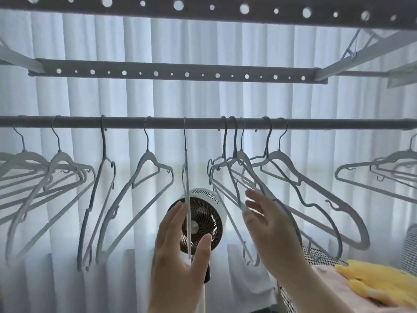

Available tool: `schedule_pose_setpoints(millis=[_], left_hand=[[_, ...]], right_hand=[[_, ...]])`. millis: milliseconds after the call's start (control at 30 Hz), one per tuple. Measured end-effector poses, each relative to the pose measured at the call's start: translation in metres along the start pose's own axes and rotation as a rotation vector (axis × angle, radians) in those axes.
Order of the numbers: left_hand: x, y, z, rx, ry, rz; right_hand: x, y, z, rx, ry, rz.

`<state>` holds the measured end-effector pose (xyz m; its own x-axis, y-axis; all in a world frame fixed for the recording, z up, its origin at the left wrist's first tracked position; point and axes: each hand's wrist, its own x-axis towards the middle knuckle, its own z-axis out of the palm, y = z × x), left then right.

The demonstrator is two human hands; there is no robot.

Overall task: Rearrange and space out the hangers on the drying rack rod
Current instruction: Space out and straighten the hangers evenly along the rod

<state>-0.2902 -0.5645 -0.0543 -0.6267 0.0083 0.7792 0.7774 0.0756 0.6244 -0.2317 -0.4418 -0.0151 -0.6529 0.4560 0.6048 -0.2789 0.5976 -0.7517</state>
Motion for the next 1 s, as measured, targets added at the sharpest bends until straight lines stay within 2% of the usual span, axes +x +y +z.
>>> schedule_pose_setpoints(millis=[133,200,267,333,400,467,633,733,800,1000], left_hand=[[0.000,0.002,-0.002,0.047,0.064,0.122],[0.000,0.008,-0.002,0.096,0.096,0.244],[-0.003,0.019,0.001,0.101,0.144,0.377],[-0.008,0.031,0.010,0.039,0.152,0.410],[-0.012,0.044,0.023,-0.066,0.110,0.294],[-0.017,0.051,0.037,-0.159,0.062,0.061],[-0.025,0.042,0.062,-0.151,0.003,-0.287],[-0.029,0.042,0.071,-0.088,-0.021,-0.382],[-0.032,0.041,0.079,-0.059,-0.018,-0.422],[-0.038,0.048,0.099,0.023,-0.001,-0.425]], right_hand=[[-0.008,-0.012,-0.020,0.111,0.108,-0.169],[-0.007,-0.015,-0.034,0.141,0.163,-0.226],[-0.001,-0.014,-0.046,0.170,0.204,-0.249],[0.009,-0.007,-0.053,0.197,0.208,-0.220],[0.020,0.004,-0.056,0.208,0.123,-0.136],[0.027,0.013,-0.055,0.195,0.002,-0.019],[0.045,0.038,-0.043,0.307,-0.245,0.277],[0.051,0.047,-0.036,0.484,-0.437,0.409],[0.054,0.049,-0.036,0.535,-0.514,0.414],[0.059,0.053,-0.044,0.658,-0.583,0.392]])
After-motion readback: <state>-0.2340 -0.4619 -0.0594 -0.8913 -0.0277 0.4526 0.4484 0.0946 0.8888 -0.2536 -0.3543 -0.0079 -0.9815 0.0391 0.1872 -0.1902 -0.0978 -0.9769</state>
